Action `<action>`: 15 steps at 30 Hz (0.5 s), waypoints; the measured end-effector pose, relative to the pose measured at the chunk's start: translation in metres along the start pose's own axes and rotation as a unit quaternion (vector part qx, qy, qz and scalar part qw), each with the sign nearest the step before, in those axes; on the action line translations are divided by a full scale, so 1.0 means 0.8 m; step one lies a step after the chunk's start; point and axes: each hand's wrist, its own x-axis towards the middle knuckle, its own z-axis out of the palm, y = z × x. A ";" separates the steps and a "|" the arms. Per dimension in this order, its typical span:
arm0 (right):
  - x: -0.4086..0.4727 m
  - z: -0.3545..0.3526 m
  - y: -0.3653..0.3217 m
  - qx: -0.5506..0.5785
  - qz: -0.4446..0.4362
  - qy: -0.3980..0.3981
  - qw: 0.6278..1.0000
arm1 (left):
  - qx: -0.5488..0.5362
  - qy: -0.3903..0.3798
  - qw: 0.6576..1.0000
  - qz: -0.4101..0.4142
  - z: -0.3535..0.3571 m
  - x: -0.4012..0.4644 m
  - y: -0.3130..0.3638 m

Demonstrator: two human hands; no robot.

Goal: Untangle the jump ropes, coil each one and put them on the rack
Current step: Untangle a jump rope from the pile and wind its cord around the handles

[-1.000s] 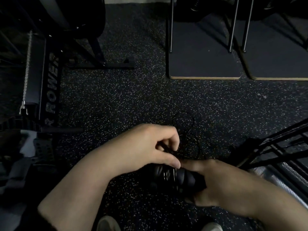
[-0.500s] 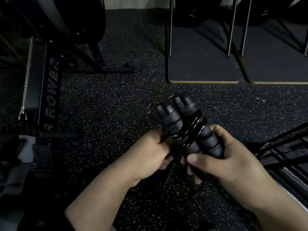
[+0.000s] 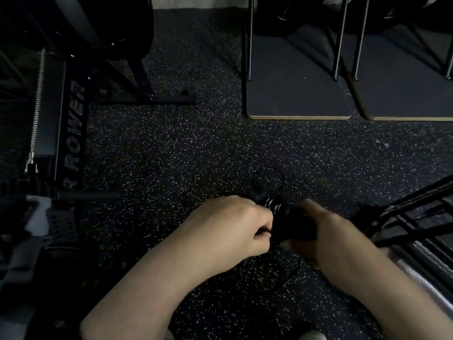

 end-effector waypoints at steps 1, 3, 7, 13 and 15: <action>-0.001 0.001 -0.004 -0.021 -0.007 -0.050 0.999 | 0.001 -0.005 1.000 0.012 -0.004 0.000 -0.001; -0.007 0.000 -0.017 -0.050 -0.035 -0.142 0.988 | -0.008 -0.017 1.000 0.019 -0.013 -0.002 -0.005; -0.012 -0.007 -0.026 -0.044 -0.067 -0.239 0.968 | -0.067 -0.036 0.996 -0.034 -0.025 -0.013 -0.024; -0.018 -0.021 -0.015 0.286 -0.149 -0.323 0.890 | -0.332 -0.014 0.943 -0.005 -0.025 -0.005 -0.050; -0.018 -0.024 -0.013 0.335 -0.168 -0.295 0.879 | -0.374 -0.011 0.927 -0.018 -0.020 0.000 -0.053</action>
